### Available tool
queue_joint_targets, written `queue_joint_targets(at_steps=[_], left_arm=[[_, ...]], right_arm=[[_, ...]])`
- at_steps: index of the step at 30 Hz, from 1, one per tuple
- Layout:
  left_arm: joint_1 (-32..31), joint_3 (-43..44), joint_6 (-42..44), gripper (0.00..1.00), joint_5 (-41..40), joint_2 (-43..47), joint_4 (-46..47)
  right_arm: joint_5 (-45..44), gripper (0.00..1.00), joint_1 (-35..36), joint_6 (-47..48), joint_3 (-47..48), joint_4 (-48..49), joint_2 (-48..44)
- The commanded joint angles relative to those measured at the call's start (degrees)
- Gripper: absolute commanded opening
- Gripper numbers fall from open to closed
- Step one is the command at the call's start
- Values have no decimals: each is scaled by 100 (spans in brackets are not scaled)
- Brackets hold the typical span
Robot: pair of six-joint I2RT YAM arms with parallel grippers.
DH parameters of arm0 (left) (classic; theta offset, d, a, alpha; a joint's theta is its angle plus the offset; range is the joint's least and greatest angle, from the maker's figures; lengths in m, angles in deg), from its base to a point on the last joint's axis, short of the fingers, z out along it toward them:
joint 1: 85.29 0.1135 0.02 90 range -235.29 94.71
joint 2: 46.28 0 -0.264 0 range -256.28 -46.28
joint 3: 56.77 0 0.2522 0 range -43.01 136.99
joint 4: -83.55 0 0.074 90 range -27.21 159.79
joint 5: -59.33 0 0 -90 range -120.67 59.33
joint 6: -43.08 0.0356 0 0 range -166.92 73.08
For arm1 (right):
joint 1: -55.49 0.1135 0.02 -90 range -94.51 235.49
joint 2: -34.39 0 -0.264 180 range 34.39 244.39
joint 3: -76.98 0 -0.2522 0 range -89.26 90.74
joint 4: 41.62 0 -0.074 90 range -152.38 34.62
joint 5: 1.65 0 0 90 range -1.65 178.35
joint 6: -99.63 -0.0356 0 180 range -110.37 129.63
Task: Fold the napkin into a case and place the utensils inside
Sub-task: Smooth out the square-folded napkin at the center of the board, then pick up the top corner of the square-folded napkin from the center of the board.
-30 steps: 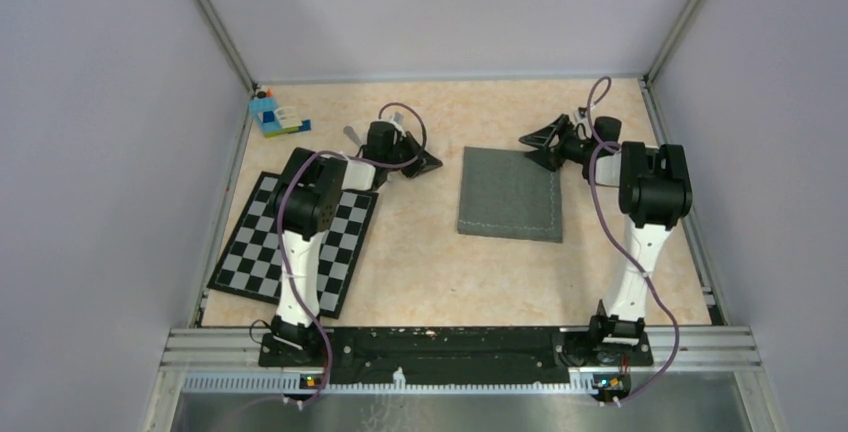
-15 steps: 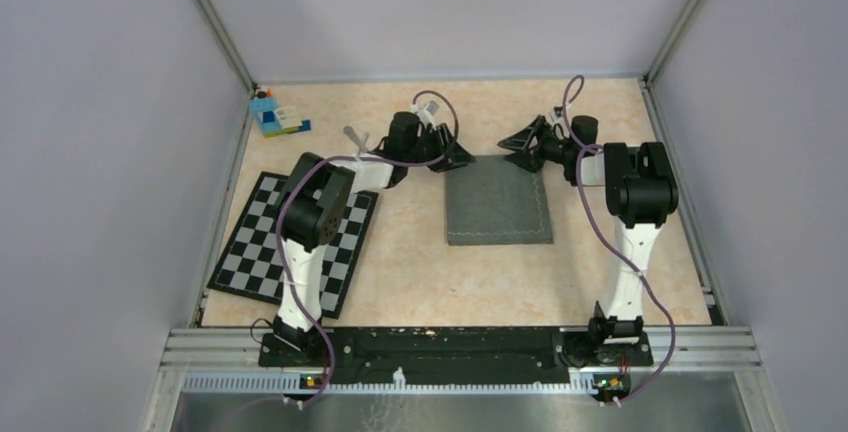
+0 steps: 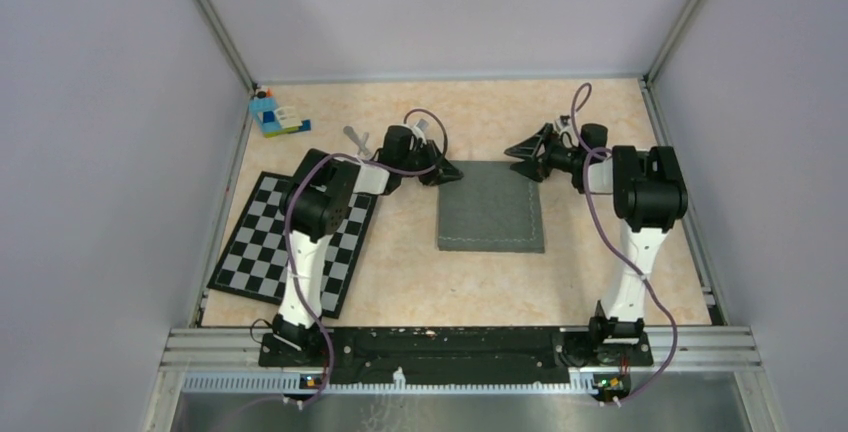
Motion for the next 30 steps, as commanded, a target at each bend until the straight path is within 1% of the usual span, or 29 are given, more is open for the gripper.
queue_joint_targets(at_steps=[1, 3, 4, 5, 6, 7, 9, 11, 12, 14, 16, 17, 20, 23, 25, 27, 30], left_arm=[[115, -363, 393, 22, -309, 161, -550], [59, -246, 641, 23, -356, 324, -867], [35, -177, 760, 24, -376, 412, -1033], [6, -121, 846, 26, -368, 517, -1169], [-22, -66, 948, 29, -346, 649, -1267], [-57, -8, 1042, 33, -325, 797, -1427], [-156, 231, 1299, 44, -319, 1120, -1861], [-260, 587, 1569, 54, -345, 1421, -2405], [-312, 708, 1672, 59, -284, 1574, -2648], [-385, 764, 1835, 71, -133, 1951, -2981], [-463, 545, 1984, 78, -69, 2317, -3269], [-509, 363, 2055, 79, -91, 2507, -3396], [-606, -452, 2178, 78, -204, 2997, -3611], [-626, -1250, 2145, 68, -255, 3394, -3583], [-622, -1708, 2084, 60, -338, 3632, -3372], [-620, -1976, 2019, 55, -418, 3719, -3267], [-627, -2160, 1971, 54, -514, 3681, -3195]], right_arm=[[-124, 74, -366, 541, -205, -465, -81], [-282, 76, -368, 1002, -12, -1181, -370], [-501, 76, -377, 1383, 173, -1850, -567], [-941, 76, -368, 1846, 413, -3011, -787], [-1559, 77, -327, 2296, 614, -3904, -1079], [-2239, 77, -248, 2618, 772, -4600, -1393], [-3607, 78, -22, 3036, 980, -5580, -2019], [-4310, 78, 215, 3125, 877, -6043, -2658], [-4398, 77, 315, 3129, 697, -6132, -2992], [-4232, 76, 517, 3135, 299, -6253, -3694], [-3864, 75, 589, 3180, -139, -6362, -4183], [-3691, 74, 588, 3135, -378, -6396, -4383], [-3313, 69, 587, 3023, -770, -6647, -4723], [-3134, 63, 583, 3050, -1067, -6688, -4973], [-3339, 61, 585, 3145, -1246, -6717, -5069], [-3534, 55, 584, 3251, -1354, -6766, -5043], [-3526, 46, 587, 3348, -1466, -6825, -4937]])
